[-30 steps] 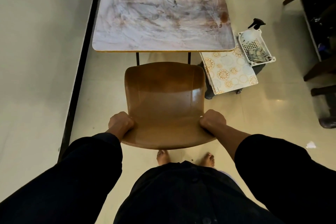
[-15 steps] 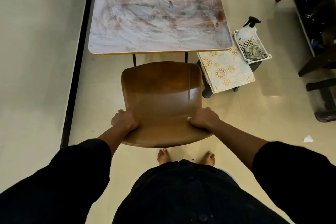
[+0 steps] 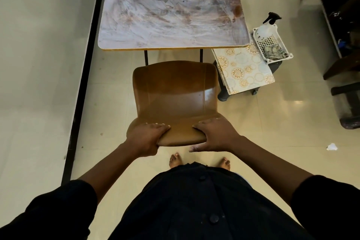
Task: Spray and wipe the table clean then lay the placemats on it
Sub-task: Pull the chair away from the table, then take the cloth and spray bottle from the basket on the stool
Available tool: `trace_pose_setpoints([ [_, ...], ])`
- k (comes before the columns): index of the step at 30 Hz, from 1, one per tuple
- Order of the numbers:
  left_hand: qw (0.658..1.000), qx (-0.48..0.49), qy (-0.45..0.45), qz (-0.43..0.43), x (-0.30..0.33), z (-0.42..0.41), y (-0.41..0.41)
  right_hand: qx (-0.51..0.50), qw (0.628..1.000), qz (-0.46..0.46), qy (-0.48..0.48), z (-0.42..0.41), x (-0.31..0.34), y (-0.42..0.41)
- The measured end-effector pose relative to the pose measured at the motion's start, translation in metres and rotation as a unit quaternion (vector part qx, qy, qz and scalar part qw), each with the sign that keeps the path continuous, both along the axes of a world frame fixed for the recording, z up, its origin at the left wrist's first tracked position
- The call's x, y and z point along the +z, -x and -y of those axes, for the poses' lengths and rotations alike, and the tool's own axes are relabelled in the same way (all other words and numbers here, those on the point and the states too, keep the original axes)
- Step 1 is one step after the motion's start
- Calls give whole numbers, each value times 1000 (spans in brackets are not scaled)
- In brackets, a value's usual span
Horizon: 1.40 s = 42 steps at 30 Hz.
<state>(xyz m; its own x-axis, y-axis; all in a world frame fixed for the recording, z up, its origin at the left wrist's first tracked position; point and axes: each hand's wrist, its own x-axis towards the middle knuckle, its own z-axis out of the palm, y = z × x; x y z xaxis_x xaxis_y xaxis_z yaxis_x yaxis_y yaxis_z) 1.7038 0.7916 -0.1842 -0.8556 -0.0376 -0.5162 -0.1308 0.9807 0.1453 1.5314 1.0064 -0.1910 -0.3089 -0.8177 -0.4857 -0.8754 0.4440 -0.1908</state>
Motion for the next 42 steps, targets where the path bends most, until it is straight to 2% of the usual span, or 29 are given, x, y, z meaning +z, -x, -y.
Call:
trace_pose_setpoints([
  [3,1000,3,9,-2,3,-6,0,25,999,-48,-1,0,-7,-12],
  [12,1000,-5,4,24,2,3,3,-17,994,-106,28,8,-6,-28],
  [21,1000,5,16,17,2,24,-3,-37,993,-102,52,26,-4,-42],
  [26,1000,21,-8,19,-1,25,-2,-31,993,-94,59,25,-3,-36],
  [30,998,22,-33,55,0,26,5,-26,997,-51,56,21,2,-28],
  [35,990,15,-113,83,18,11,34,-50,992,73,86,3,23,-11],
  [39,977,42,-210,22,35,-18,67,-116,973,144,139,-23,35,9],
  [42,971,47,-229,-43,43,-42,95,-199,950,154,186,-47,38,30],
])
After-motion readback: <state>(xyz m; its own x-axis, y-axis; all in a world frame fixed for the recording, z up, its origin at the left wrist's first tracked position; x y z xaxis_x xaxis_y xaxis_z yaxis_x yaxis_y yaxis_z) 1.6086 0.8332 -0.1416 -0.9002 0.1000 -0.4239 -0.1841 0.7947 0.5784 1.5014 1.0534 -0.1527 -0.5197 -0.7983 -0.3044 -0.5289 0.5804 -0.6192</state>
